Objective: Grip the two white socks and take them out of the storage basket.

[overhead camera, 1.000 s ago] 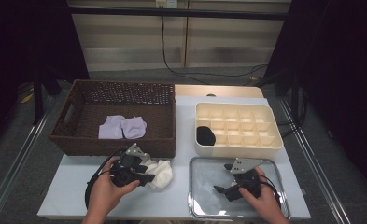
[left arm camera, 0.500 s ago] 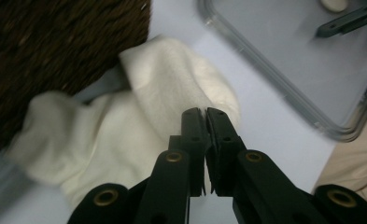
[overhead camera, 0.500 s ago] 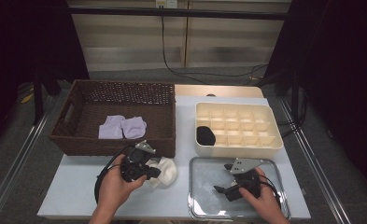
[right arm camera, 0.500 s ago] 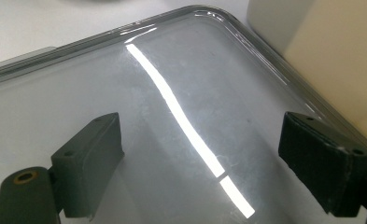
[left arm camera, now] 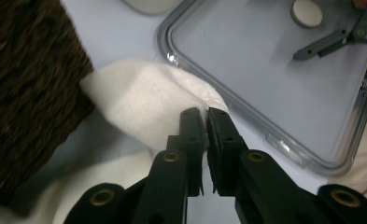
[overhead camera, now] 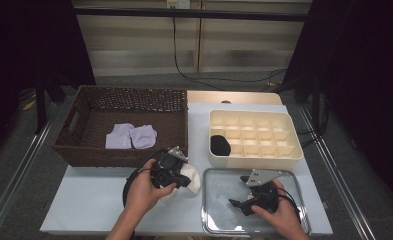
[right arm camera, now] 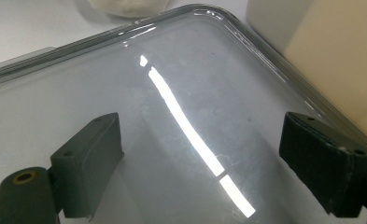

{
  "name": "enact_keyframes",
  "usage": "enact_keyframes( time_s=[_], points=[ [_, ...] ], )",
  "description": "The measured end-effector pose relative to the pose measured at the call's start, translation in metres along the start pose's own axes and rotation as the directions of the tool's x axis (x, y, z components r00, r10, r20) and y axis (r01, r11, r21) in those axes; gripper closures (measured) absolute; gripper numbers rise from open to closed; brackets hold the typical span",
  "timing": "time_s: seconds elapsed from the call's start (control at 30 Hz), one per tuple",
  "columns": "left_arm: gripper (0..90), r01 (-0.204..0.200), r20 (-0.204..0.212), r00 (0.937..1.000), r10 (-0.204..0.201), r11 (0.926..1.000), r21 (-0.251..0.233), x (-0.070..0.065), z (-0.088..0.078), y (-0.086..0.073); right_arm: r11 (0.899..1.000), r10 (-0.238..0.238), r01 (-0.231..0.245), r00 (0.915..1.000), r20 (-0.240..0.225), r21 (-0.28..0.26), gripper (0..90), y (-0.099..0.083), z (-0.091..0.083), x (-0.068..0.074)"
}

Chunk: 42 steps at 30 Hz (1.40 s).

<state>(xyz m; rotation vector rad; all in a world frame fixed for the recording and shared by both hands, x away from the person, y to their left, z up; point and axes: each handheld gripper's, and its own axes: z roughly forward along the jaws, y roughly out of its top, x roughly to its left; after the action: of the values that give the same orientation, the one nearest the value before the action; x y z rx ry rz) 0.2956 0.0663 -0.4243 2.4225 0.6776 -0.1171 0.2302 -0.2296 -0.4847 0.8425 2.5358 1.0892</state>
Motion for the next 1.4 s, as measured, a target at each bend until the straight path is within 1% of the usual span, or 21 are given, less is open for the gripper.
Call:
enact_keyframes(
  time_s=[0.1, 0.13, 0.17, 0.2, 0.27, 0.33, 0.37, 0.4, 0.57, 0.67, 0.8, 0.83, 0.93, 1.0, 1.03, 1.07, 1.1, 1.17, 1.2, 1.23, 1.4],
  points=[
    [84.5, -0.015, 0.004, 0.9999, 0.015, 0.9999, 0.007, -0.001, 0.004, 0.004, 1.000, 0.001, -0.001, 1.0000, 0.005, 0.001, 12.3, 0.000, 0.000, 0.001],
    [84.5, -0.009, 0.003, 1.0000, 0.009, 1.0000, -0.002, -0.001, 0.005, 0.005, 1.000, 0.005, -0.005, 0.9999, 0.009, 0.002, 12.4, 0.000, 0.000, 0.001],
    [84.4, -0.021, 0.004, 0.9998, 0.021, 0.9998, -0.007, 0.000, 0.005, 0.006, 1.000, 0.009, -0.009, 0.9998, 0.018, 0.004, 12.5, 0.000, -0.001, 0.002],
    [84.3, -0.008, 0.007, 0.9999, 0.008, 0.9999, -0.012, -0.001, 0.007, 0.007, 1.000, 0.016, -0.017, 0.9997, 0.017, 0.005, 12.7, 0.000, -0.001, 0.002],
    [82.7, -0.030, 0.007, 0.9995, 0.030, 0.9995, -0.010, -0.001, 0.008, 0.008, 1.000, 0.022, -0.023, 0.9995, 0.024, 0.009, 14.8, 0.001, -0.001, 0.003],
    [82.7, -0.011, 0.014, 0.9998, 0.011, 0.9999, -0.011, -0.003, 0.010, 0.008, 0.999, 0.035, -0.036, 0.9992, 0.021, 0.009, 18.4, 0.003, -0.002, 0.005],
    [82.7, -0.026, 0.011, 0.9996, 0.026, 0.9996, -0.010, -0.001, 0.009, 0.008, 1.000, 0.025, -0.025, 0.9996, 0.015, 0.002, 21.1, 0.005, -0.001, 0.007],
    [82.7, -0.017, 0.019, 0.9997, 0.017, 0.9999, 0.000, -0.001, 0.009, 0.007, 1.000, 0.015, -0.015, 0.9998, 0.014, -0.010, 24.2, 0.007, -0.001, 0.010],
    [83.0, -0.004, 0.019, 0.9998, 0.005, 0.9991, -0.043, 0.000, 0.005, 0.006, 0.999, -0.026, 0.025, 0.9992, -0.031, -0.037, 32.1, 0.026, 0.005, 0.020],
    [83.0, 0.004, 0.017, 0.9999, -0.003, 0.9980, -0.063, -0.001, 0.003, 0.005, 0.997, -0.059, 0.057, 0.9971, -0.048, -0.046, 36.8, 0.041, 0.013, 0.025],
    [83.0, 0.035, 0.020, 0.9992, -0.034, 0.9957, -0.086, -0.002, 0.003, 0.004, 0.997, -0.061, 0.057, 0.9948, -0.082, -0.053, 40.2, 0.055, 0.030, 0.032],
    [83.0, 0.027, 0.020, 0.9995, -0.026, 0.9966, -0.078, -0.001, 0.002, 0.004, 0.997, -0.068, 0.064, 0.9938, -0.088, -0.050, 40.2, 0.058, 0.035, 0.034],
    [83.0, 0.017, 0.021, 0.9997, -0.016, 0.9967, -0.079, -0.001, 0.000, 0.003, 0.995, -0.101, 0.098, 0.9913, -0.084, -0.034, 43.9, 0.066, 0.047, 0.040],
    [83.0, 0.004, 0.021, 0.9998, -0.002, 0.9970, -0.077, -0.001, -0.001, 0.003, 0.992, -0.126, 0.125, 0.9914, -0.035, -0.031, 52.4, 0.069, 0.051, 0.041],
    [83.0, 0.019, 0.022, 0.9996, -0.017, 0.9960, -0.087, -0.002, 0.000, 0.003, 0.994, -0.109, 0.108, 0.9927, -0.051, -0.033, 58.7, 0.071, 0.051, 0.041],
    [82.9, 0.034, 0.019, 0.9993, -0.032, 0.9939, -0.105, -0.003, 0.000, 0.002, 0.994, -0.098, 0.096, 0.9939, -0.049, -0.042, 61.0, 0.071, 0.051, 0.039],
    [82.1, 0.032, 0.017, 0.9994, -0.031, 0.9939, -0.106, -0.003, 0.000, 0.002, 0.995, -0.087, 0.085, 0.9955, -0.038, -0.051, 66.8, 0.072, 0.051, 0.038],
    [78.6, 0.023, 0.002, 0.9997, -0.023, 0.9934, -0.113, -0.003, -0.001, 0.002, 0.996, -0.075, 0.071, 0.9952, -0.064, -0.053, 74.9, 0.074, 0.051, 0.037],
    [78.2, 0.023, 0.005, 0.9997, -0.022, 0.9938, -0.109, -0.002, -0.001, 0.002, 0.996, -0.072, 0.068, 0.9955, -0.061, -0.064, 80.4, 0.074, 0.050, 0.036],
    [76.6, 0.020, 0.006, 0.9998, -0.020, 0.9933, -0.114, -0.002, -0.001, 0.002, 0.996, -0.064, 0.059, 0.9947, -0.081, -0.065, 84.2, 0.075, 0.049, 0.035],
    [60.3, -0.012, -0.034, 0.9994, 0.007, 0.9866, -0.163, -0.002, -0.009, 0.001, 0.995, 0.037, -0.045, 0.9955, -0.087, -0.089, 87.3, 0.071, 0.037, 0.025]
  ],
)
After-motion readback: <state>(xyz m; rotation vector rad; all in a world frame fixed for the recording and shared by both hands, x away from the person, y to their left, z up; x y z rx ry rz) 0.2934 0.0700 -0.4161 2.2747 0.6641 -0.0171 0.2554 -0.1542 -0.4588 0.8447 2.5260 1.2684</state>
